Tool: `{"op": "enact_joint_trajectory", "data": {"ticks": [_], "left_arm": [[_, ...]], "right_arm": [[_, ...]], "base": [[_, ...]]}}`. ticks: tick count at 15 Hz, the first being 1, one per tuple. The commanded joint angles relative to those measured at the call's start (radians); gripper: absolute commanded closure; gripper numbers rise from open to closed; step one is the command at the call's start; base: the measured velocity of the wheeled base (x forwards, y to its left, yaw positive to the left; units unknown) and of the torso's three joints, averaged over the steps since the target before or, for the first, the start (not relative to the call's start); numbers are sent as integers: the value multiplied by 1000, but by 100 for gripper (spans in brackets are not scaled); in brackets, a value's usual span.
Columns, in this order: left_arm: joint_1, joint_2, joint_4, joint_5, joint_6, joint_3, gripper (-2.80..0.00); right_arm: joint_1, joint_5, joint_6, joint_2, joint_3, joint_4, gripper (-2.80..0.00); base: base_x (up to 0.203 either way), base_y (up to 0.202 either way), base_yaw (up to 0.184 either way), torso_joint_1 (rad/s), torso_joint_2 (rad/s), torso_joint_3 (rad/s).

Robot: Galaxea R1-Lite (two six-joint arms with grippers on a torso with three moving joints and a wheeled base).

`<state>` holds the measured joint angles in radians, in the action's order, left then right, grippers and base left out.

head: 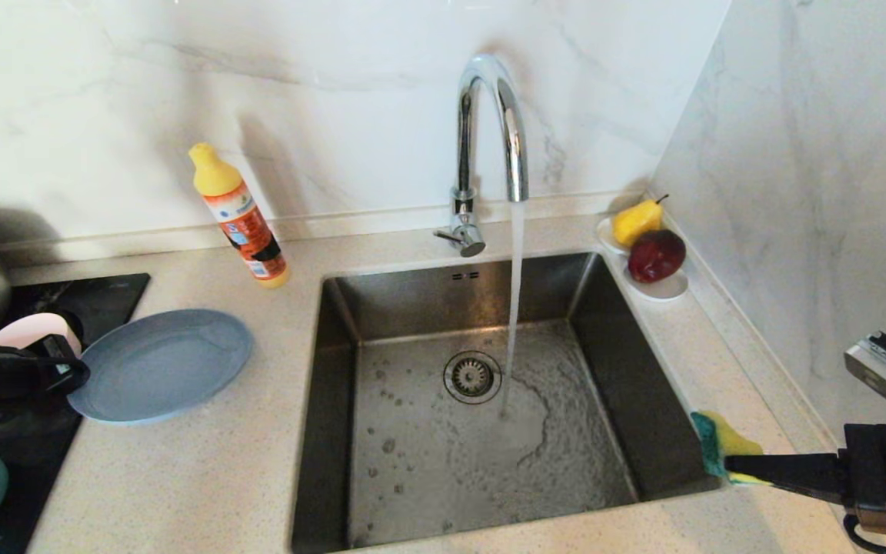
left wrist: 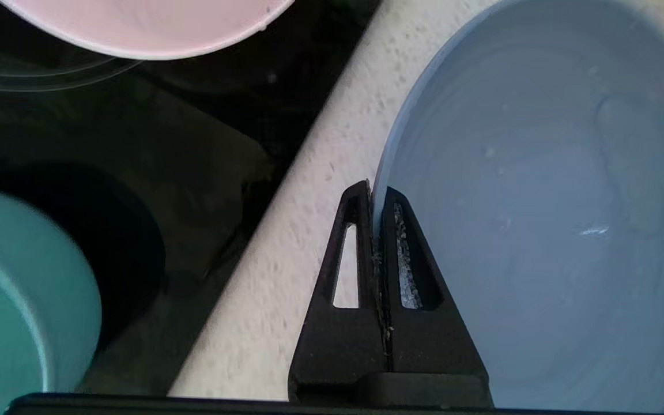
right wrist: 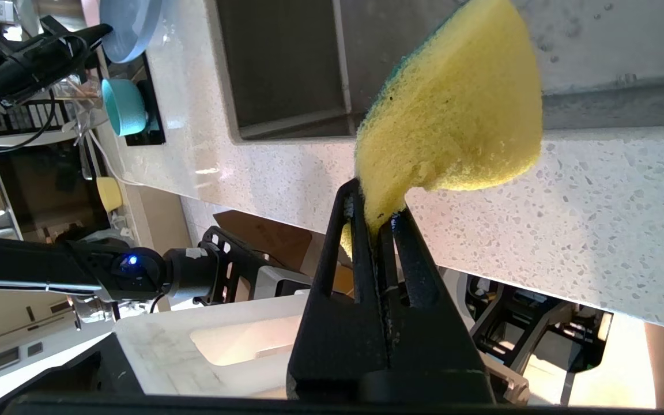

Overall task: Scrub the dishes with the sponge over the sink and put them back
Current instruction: Place the plate on the table, then put down the sponge

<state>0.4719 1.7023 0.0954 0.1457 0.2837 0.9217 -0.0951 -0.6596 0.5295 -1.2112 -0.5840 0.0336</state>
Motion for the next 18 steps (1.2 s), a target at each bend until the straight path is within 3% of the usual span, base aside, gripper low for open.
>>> {"op": "enact_joint_trajectory", "data": {"ticks": [1, 5, 8, 9, 11, 14, 16, 18], "left_arm": [[4, 33, 3, 17, 2, -6, -280], [22, -45, -2, 130, 16, 1, -280], [22, -151, -32, 145, 25, 29, -280], [11, -182, -43, 157, 23, 44, 0], [-42, -195, -43, 162, -9, 84, 0], [-110, -190, 75, 153, -194, 72, 0], [-201, -189, 197, 85, -255, 45, 0], [-318, -195, 348, -18, -381, -35, 0]], "right_arm": [[0, -3, 3, -13, 1, 0, 0], [0, -3, 3, -2, 8, 0, 0], [0, -1, 3, -1, 10, 0, 0], [0, 0, 3, 5, 7, 0, 0], [-2, -1, 1, 19, 0, 0, 0], [-2, 0, 1, 27, -11, 0, 0], [-1, 0, 2, 34, -11, 0, 0], [0, 2, 3, 42, -3, -1, 0]], "base": [[0, 0, 0, 0, 0, 0], [0, 0, 0, 0, 0, 0], [0, 0, 0, 0, 0, 0], [0, 0, 0, 0, 0, 0], [0, 0, 0, 0, 0, 0], [0, 0, 0, 0, 0, 0], [0, 0, 0, 0, 0, 0], [0, 0, 0, 0, 0, 0]]}}
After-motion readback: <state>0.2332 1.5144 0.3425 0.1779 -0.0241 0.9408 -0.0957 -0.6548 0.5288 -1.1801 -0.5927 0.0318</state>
